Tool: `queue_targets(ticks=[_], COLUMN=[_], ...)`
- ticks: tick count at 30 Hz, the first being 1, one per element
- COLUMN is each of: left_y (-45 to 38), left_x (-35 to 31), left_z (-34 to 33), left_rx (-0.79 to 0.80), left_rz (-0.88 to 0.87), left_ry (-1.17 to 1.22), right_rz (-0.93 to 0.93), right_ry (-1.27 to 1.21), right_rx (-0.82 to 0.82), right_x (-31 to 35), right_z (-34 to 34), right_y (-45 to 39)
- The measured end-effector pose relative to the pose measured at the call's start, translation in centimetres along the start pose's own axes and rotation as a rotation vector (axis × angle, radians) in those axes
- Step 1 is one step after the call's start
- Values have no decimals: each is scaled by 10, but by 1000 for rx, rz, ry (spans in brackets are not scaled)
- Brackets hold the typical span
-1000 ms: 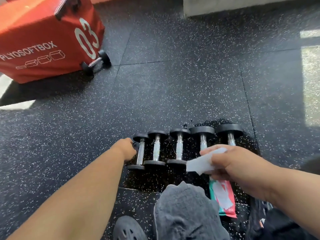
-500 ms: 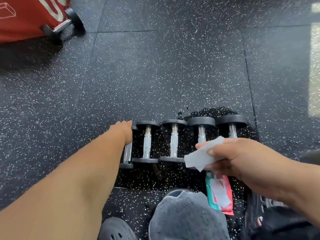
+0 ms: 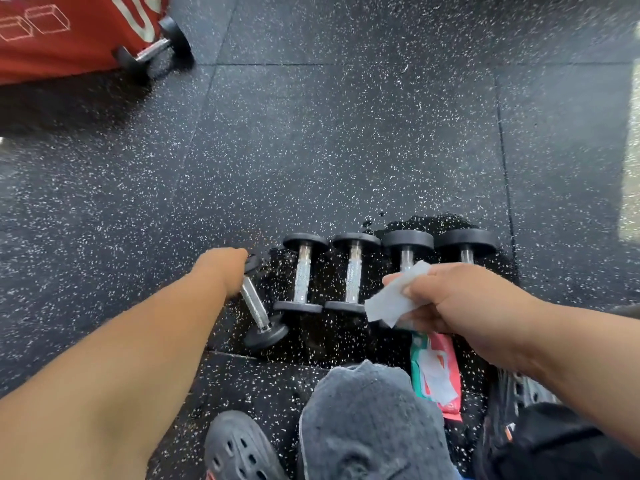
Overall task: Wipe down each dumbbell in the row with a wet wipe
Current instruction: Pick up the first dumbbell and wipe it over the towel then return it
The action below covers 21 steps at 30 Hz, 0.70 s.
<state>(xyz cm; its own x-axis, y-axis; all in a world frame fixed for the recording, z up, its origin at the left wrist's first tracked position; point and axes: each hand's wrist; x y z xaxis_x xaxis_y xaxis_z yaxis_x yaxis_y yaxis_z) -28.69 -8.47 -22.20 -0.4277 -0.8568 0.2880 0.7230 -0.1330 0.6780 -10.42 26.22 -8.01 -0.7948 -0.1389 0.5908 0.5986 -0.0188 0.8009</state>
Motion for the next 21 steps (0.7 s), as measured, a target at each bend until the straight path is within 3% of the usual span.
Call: queue_targets(ticks=[4,8,13,21], left_y=[76,128,205,342], left_x=[-7,-17,-16,-16], left_z=[-29,-35,-1,69], left_rx=[-118,-153,-279,-644], left_rz=[79,113,144,208], left_ry=[162,163,231,362], right_rz=[47,127,285,382], right_ry=[13,66,136,29], right_rx=[-20,-7,-81,-67], right_x=[-3,-4,-4,-24], right_z=[-4,-13,-6,-13], right_y=[22,55,106,160])
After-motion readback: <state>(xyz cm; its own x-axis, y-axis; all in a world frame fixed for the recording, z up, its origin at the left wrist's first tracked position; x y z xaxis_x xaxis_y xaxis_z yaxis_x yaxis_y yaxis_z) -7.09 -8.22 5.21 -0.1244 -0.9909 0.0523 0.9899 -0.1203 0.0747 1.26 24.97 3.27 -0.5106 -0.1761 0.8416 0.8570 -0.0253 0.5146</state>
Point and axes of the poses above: each hand's wrist, its own y-axis away from the middle knuckle, its own z-axis out of the back of the hand, x = y × z, and after that the axes turned 3 degrees about x, right-handed
